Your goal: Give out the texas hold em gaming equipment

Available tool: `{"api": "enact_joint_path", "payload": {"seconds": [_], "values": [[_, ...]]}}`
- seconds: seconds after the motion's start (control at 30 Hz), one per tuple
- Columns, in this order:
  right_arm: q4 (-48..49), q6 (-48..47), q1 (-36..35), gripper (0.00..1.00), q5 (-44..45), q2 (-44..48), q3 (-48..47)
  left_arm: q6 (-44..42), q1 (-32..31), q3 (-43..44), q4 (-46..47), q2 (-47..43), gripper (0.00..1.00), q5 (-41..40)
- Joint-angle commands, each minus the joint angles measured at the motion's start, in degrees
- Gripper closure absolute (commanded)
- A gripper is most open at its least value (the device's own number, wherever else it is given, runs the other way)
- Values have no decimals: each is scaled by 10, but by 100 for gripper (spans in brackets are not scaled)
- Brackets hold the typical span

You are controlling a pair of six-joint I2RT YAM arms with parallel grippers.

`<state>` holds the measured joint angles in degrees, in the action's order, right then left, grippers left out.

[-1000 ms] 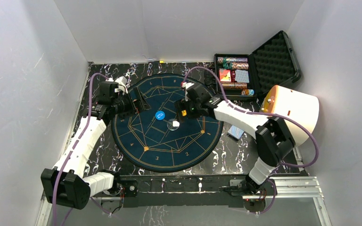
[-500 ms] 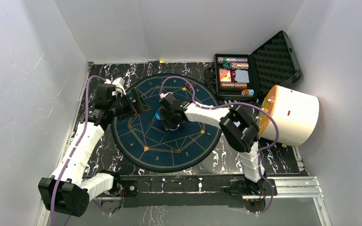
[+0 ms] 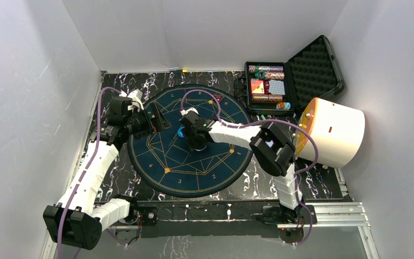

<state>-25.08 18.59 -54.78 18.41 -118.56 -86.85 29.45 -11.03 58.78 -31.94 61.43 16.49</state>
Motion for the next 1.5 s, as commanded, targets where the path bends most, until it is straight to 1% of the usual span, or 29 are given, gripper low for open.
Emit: {"api": "enact_joint_path", "payload": {"seconds": [0.0, 0.1, 0.17, 0.23, 0.27, 0.33, 0.5, 0.63, 0.73, 0.8, 0.83, 0.87, 0.97, 1.07, 1.17, 1.37, 1.47], "values": [[-23, -18, -18, 50, -67, 101, 66, -6, 2, 17, -13, -6, 2, 3], [-23, -2, -42, 50, -92, 164, 135, -6, 3, 10, -1, 2, 2, 3], [-14, 5, -63, 49, -85, 201, 169, -10, 3, 9, 3, 12, 2, -5], [28, 7, -76, 48, -92, 228, 202, -12, 3, 7, 6, 21, 2, -15], [44, 12, -78, 47, -95, 230, 212, -12, 3, 7, 9, 26, 2, -17], [40, 23, -79, 47, -88, 211, 208, -10, 2, 10, 9, 42, 2, -21], [44, 27, -81, 46, -68, 173, 198, -10, 0, 21, 12, 92, 2, -1], [69, 27, -83, 35, -86, 161, 215, -24, -14, 49, -4, 154, 2, -12], [63, 33, -86, 15, -75, 166, 217, -30, -30, 77, -4, 212, 2, -43], [49, 38, -86, 5, -52, 193, 214, -48, -44, 112, -6, 268, 2, -52], [45, 38, -84, 2, -44, 219, 215, -56, -54, 140, -19, 305, 2, -60], [47, 35, -82, 2, -42, 245, 219, -65, -66, 169, -33, 339, 2, -72], [53, 32, -66, 2, -31, 321, 237, -84, -111, 239, -63, 419, 2, -144], [42, 28, -33, 2, -20, 374, 257, -93, -132, 279, -79, 482, 16, -166], [25, 23, 4, 1, -21, 395, 276, -102, -143, 298, -83, 519, 24, -188], [24, 6, 35, 2, -26, 419, 299, -104, -157, 303, -81, 551, 30, -225], [32, 1, 41, 2, -30, 424, 303, -100, -160, 294, -78, 555, 35, -241]]}}
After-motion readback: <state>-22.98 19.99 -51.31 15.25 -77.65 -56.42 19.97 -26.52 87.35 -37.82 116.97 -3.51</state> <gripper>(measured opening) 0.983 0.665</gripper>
